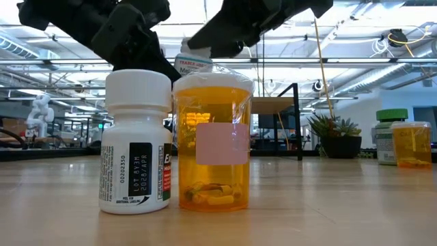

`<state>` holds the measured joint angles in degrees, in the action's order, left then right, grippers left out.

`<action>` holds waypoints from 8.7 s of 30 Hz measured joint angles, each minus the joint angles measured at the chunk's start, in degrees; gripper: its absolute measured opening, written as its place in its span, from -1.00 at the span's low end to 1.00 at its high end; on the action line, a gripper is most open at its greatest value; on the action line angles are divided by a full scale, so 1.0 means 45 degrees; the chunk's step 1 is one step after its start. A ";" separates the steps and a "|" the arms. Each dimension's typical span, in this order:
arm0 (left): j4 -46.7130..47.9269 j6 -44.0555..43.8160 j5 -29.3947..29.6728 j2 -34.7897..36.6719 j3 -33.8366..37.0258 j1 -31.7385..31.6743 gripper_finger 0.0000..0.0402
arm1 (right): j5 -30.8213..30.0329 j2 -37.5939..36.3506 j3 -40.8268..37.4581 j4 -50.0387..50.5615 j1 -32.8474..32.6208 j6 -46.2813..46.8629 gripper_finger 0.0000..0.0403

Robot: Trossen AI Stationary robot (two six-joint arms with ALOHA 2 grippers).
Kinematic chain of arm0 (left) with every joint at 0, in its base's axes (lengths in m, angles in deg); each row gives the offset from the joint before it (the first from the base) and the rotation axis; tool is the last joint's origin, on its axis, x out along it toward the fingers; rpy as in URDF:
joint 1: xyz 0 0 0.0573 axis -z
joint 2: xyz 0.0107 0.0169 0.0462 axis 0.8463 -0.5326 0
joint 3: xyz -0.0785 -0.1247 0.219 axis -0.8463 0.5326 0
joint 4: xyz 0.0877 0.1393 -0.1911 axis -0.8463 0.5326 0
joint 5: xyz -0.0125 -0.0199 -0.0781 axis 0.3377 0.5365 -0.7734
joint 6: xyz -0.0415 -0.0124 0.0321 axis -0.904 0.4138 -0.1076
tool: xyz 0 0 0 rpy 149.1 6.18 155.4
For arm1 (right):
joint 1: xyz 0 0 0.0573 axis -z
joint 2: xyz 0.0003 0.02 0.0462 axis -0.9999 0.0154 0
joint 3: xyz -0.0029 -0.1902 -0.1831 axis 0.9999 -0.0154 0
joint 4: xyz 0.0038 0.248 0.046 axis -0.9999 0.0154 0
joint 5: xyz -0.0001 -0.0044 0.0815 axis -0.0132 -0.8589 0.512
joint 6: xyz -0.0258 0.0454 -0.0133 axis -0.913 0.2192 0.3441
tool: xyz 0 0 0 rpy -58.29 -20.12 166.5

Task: Pick and place medicine bottles onto shelf by color
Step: Put the top small white medicine bottle on the shelf, aligned with the other blue and pink medicine bottles, then put the small green medicine bottle on the shelf, aligned with the other blue, pink and white medicine bottle

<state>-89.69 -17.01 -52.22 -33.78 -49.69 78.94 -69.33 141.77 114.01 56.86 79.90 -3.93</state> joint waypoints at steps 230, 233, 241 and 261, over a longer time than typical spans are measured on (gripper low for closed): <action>-0.6039 -0.0262 -0.2348 0.1106 0.2967 -0.0675 0.09 | 0.0385 -0.2726 -0.3422 -0.1702 0.0530 0.1476 0.42; -0.7935 -0.0095 -0.3006 0.1178 0.3713 -0.0675 0.12 | 0.0522 -0.2540 -0.5357 -0.7481 0.0364 0.1585 0.43; -1.0039 0.0604 -0.4337 0.1049 0.4342 -0.0714 0.13 | 0.1020 -0.1328 -0.5668 -1.1798 0.0149 0.1580 0.47; -1.0051 0.0675 -0.4357 0.1049 0.4337 -0.0699 0.14 | 0.1667 0.1123 -0.2841 -1.0975 0.0010 0.1975 0.21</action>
<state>-134.93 -13.97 -71.82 -29.06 -30.17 75.79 -61.83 146.82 101.22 7.47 79.95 4.96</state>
